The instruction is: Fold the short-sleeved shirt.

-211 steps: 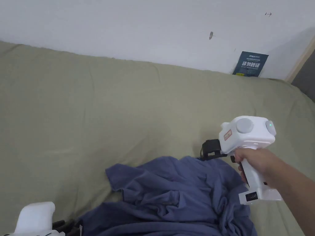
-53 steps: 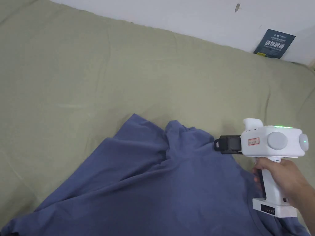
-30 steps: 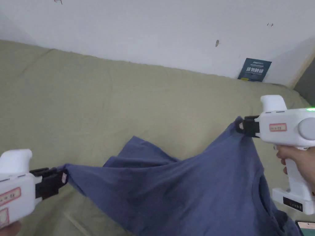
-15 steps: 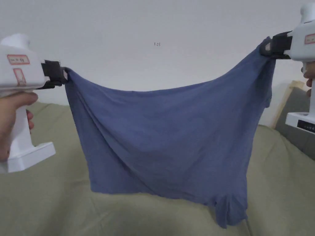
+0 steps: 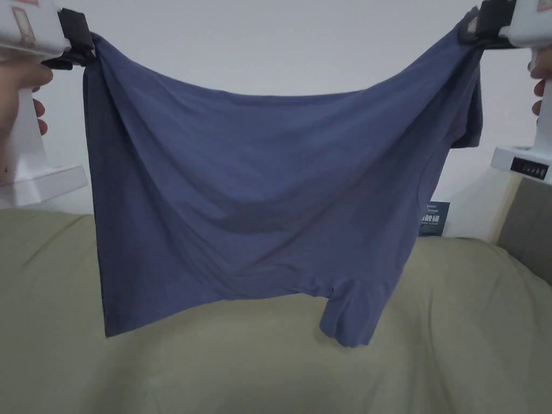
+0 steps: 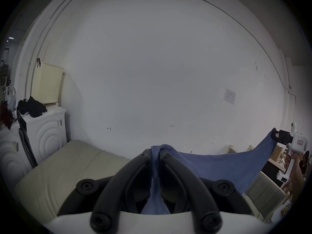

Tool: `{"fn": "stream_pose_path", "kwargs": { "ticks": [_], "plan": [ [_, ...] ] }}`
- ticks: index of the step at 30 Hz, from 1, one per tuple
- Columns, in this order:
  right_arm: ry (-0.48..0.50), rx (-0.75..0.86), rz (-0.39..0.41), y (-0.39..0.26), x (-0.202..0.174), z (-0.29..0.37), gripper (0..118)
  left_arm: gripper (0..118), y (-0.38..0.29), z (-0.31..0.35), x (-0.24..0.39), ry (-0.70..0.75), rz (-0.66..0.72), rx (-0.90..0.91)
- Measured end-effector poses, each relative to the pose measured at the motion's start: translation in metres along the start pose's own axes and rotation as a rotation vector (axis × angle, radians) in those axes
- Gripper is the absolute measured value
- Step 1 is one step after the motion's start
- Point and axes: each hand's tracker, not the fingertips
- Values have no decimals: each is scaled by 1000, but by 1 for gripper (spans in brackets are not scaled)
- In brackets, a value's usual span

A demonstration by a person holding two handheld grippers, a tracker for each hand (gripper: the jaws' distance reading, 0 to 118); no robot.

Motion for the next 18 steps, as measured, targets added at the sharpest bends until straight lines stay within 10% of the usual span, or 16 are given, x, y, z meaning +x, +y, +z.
{"fn": "stream_pose_path", "kwargs": {
  "ticks": [9, 18],
  "plan": [
    [1, -84, -89, -128, 10, -35, 1, 9, -145, -54, -31, 60, 43, -99],
    [53, -126, -142, -187, -5, 68, 1, 9, -227, 20, -54, 14, 53, -183]
  ]
}}
